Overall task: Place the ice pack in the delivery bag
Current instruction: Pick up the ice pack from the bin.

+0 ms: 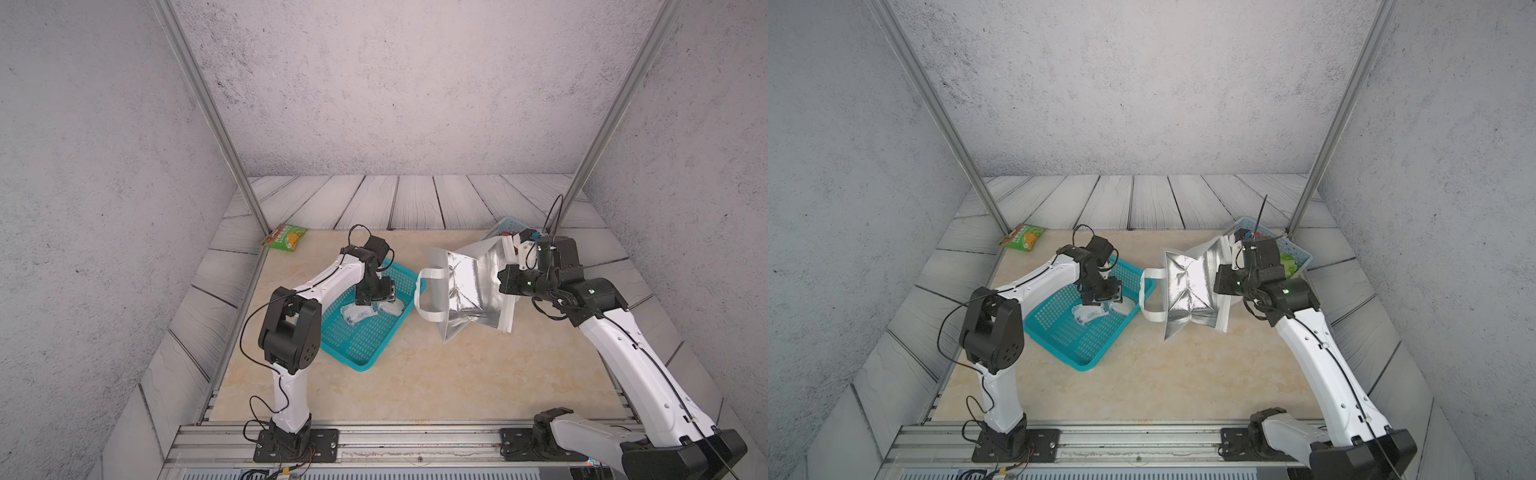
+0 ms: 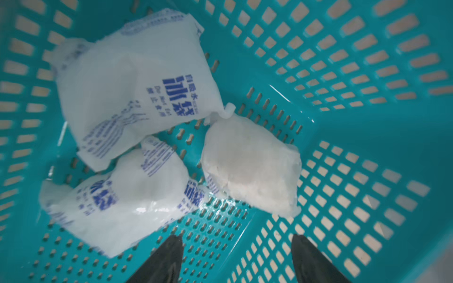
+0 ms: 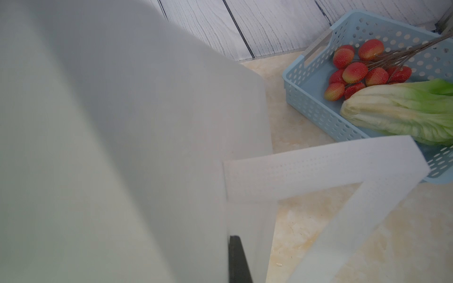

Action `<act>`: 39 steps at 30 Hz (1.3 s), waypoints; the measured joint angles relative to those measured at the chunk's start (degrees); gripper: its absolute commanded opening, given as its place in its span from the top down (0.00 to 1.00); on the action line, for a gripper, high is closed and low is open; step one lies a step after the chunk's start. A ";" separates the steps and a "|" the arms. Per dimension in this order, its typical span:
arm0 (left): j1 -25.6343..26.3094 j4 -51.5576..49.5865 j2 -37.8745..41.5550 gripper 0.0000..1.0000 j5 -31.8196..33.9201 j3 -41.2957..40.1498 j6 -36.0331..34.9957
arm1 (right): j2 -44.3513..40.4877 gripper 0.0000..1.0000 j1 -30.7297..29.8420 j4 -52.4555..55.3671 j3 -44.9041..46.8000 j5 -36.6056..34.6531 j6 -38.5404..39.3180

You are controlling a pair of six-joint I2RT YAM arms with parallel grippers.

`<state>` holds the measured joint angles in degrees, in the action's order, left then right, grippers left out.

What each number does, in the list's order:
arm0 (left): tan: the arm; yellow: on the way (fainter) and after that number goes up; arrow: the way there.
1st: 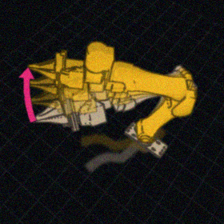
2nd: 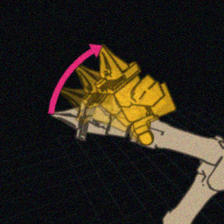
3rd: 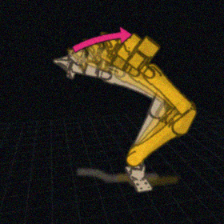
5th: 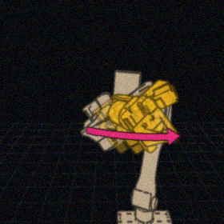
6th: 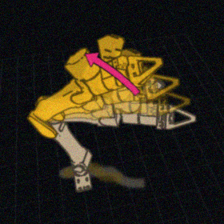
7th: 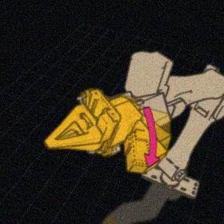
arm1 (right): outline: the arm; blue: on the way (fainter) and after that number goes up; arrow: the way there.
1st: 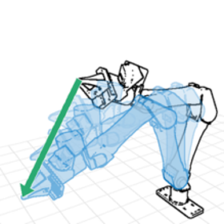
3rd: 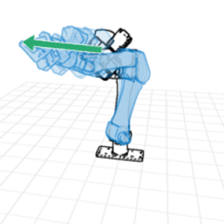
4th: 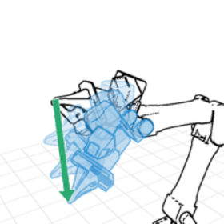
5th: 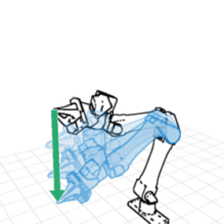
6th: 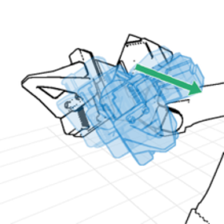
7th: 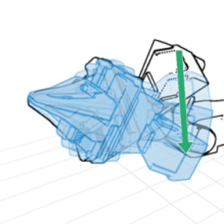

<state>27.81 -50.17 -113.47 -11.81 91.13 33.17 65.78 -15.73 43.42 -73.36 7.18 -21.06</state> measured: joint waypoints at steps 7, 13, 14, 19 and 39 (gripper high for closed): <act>0.72 1.40 -1.33 0.24 -1.07 -2.16 25.86 | 0.00 1.00 0.00 -0.11 0.42 0.00 0.00; 1.99 1.79 -2.78 0.23 0.72 -0.31 39.74 | 0.00 1.00 0.00 -0.48 0.68 0.17 0.00; 2.10 2.10 -3.63 0.23 0.98 0.68 41.09 | 0.00 1.00 0.00 -0.48 0.70 0.22 0.00; 2.21 4.26 -7.65 0.23 1.66 2.62 46.34 | 0.00 1.00 0.00 -0.61 0.83 0.26 0.00; 2.19 6.78 0.44 0.83 4.50 -1.95 38.12 | 0.04 1.00 0.00 -0.66 0.92 0.42 -0.39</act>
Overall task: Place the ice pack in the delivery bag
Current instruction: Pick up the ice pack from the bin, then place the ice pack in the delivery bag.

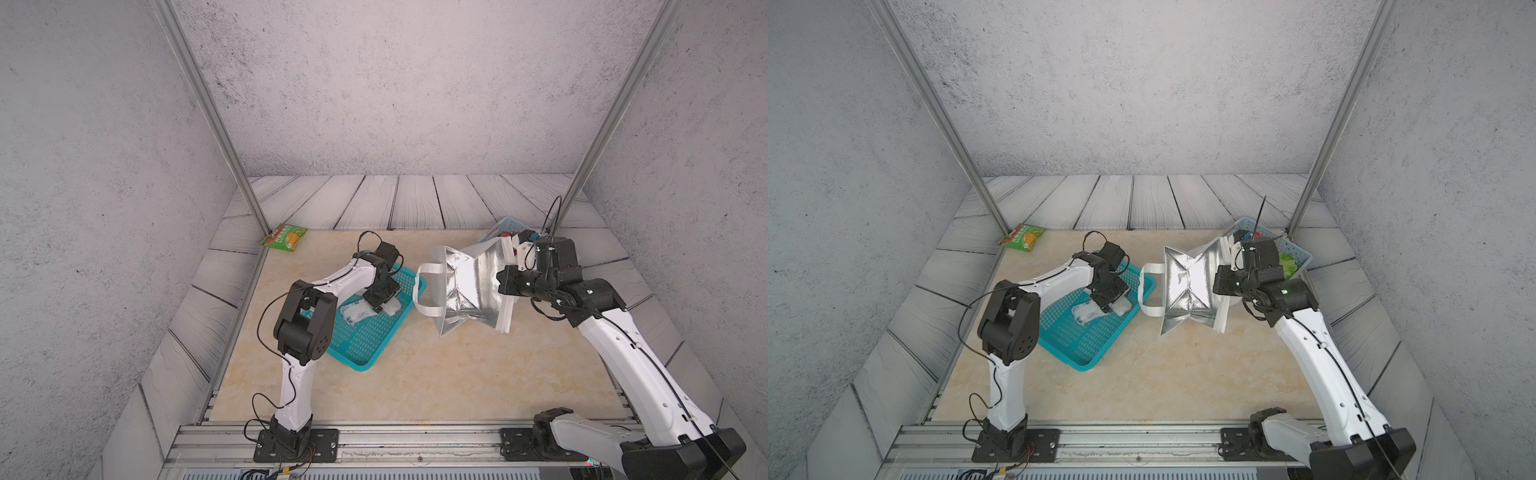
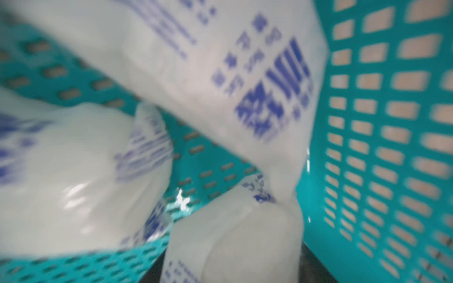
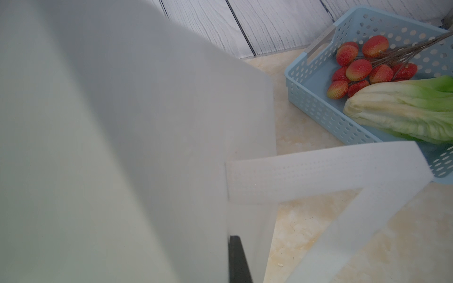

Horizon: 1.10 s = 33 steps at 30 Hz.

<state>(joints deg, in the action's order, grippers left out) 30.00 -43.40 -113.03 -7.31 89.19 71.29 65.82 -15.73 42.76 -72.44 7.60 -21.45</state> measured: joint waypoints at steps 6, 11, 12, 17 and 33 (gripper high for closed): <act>1.44 6.62 23.89 0.83 -2.84 -3.19 -7.65 | 2.91 1.00 -0.02 -0.72 0.11 0.42 -2.38; 10.75 13.38 30.49 0.82 -4.63 0.15 -13.70 | 7.08 1.00 -0.81 -2.67 -0.85 1.88 -4.11; 12.94 13.79 29.55 0.82 -4.63 1.55 -15.10 | 7.87 1.00 -0.90 -2.64 -1.38 2.12 -4.37; 21.22 12.04 18.51 0.81 -2.80 12.15 -22.64 | 8.63 1.00 -1.09 -2.36 -2.25 2.95 -5.09; 25.09 -3.45 -2.78 0.35 10.56 33.24 -38.23 | 0.74 1.00 -1.31 -0.66 -2.14 1.97 -5.40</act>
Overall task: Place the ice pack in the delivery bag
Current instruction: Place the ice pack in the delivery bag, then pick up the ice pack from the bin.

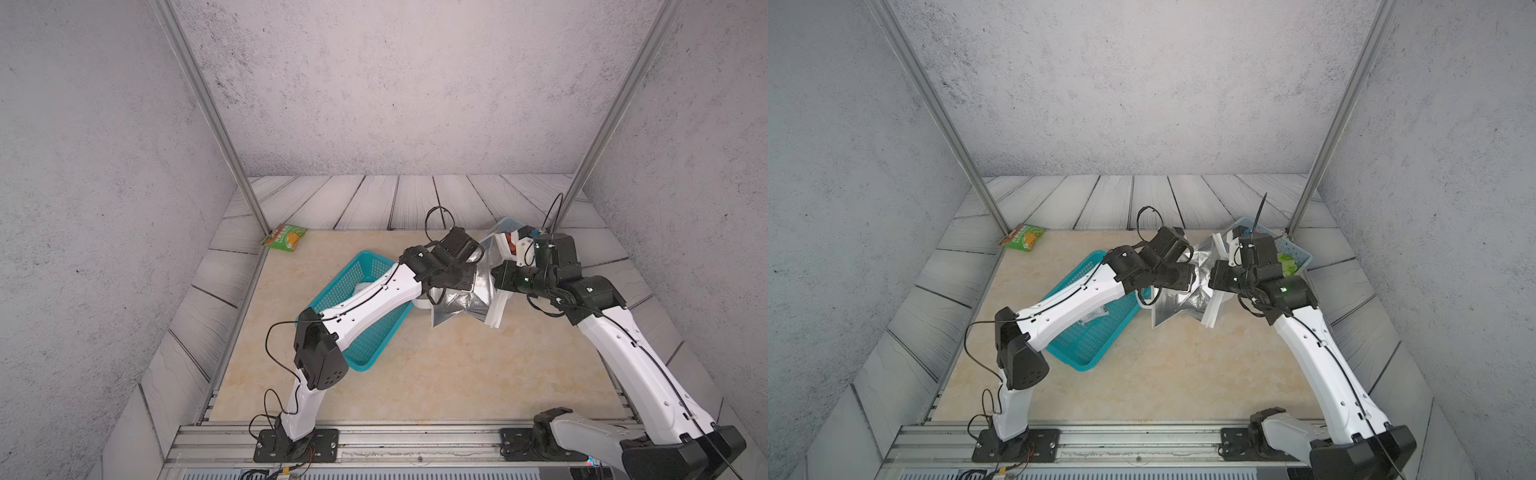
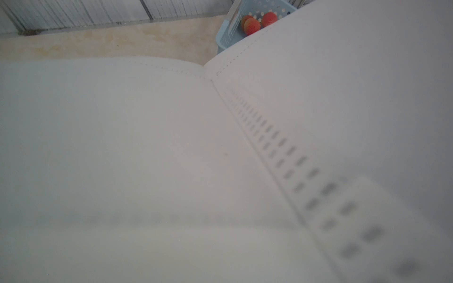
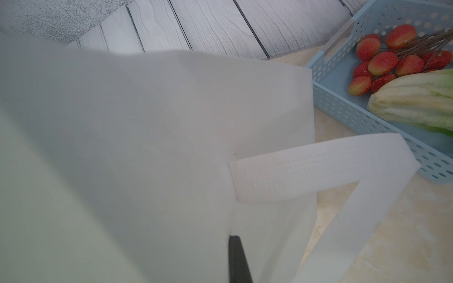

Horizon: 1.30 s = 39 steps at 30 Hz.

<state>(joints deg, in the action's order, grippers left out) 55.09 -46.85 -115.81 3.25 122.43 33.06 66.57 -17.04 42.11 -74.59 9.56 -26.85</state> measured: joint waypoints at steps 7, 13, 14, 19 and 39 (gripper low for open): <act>0.07 2.32 6.03 0.24 -3.04 -2.43 -1.88 | 0.07 1.00 0.00 0.94 0.04 -0.48 -0.68; 0.04 1.49 5.88 0.26 -3.98 -1.09 -2.10 | 0.81 1.00 0.00 1.62 0.04 -0.46 -1.64; 0.04 1.18 5.68 0.26 -4.15 -1.09 -2.27 | 1.01 1.00 0.00 1.64 0.04 -0.48 -1.68; -0.15 3.34 10.25 0.10 -3.15 -6.58 -7.50 | 1.14 1.00 0.22 2.19 0.04 -1.03 -1.64; -33.05 5.77 21.29 0.21 -11.50 -51.52 16.90 | 2.86 1.00 0.68 -0.59 1.14 0.42 -1.66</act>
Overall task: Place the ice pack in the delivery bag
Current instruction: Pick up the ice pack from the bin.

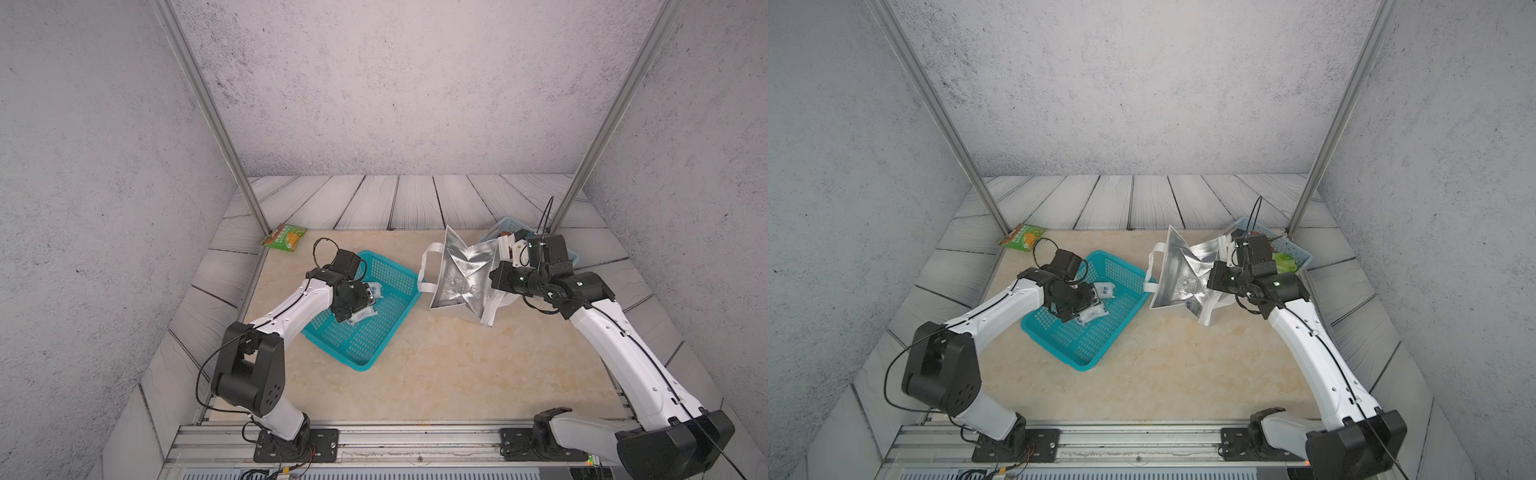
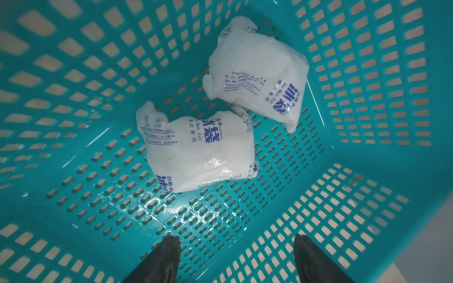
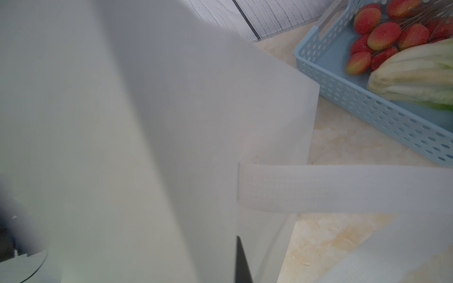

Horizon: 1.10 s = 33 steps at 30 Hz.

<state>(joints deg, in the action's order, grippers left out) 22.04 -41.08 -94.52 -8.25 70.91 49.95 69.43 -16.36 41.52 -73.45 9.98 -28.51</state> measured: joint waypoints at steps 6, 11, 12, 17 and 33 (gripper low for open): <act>1.18 -3.67 -7.13 0.18 3.52 12.11 -10.51 | -0.61 1.00 0.00 -0.98 1.14 0.02 -0.02; 2.86 -7.32 -7.34 0.16 3.19 12.70 -39.43 | -2.40 1.00 0.00 -1.03 2.40 -0.55 0.02; 3.02 -8.26 -7.52 0.16 4.39 12.52 -44.68 | -2.49 1.00 0.00 -1.03 2.40 -0.66 0.04; 1.64 -10.08 -10.91 0.17 9.49 12.63 -61.09 | -2.05 1.00 0.00 -0.22 1.92 -0.66 0.37; 0.57 -9.73 -24.33 0.34 10.80 15.54 -70.10 | -1.40 1.00 0.04 3.23 -0.31 -1.57 2.16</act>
<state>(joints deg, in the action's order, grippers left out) 22.61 -50.81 -118.85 2.55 86.46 -20.14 68.03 -16.32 44.75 -73.76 8.40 -26.35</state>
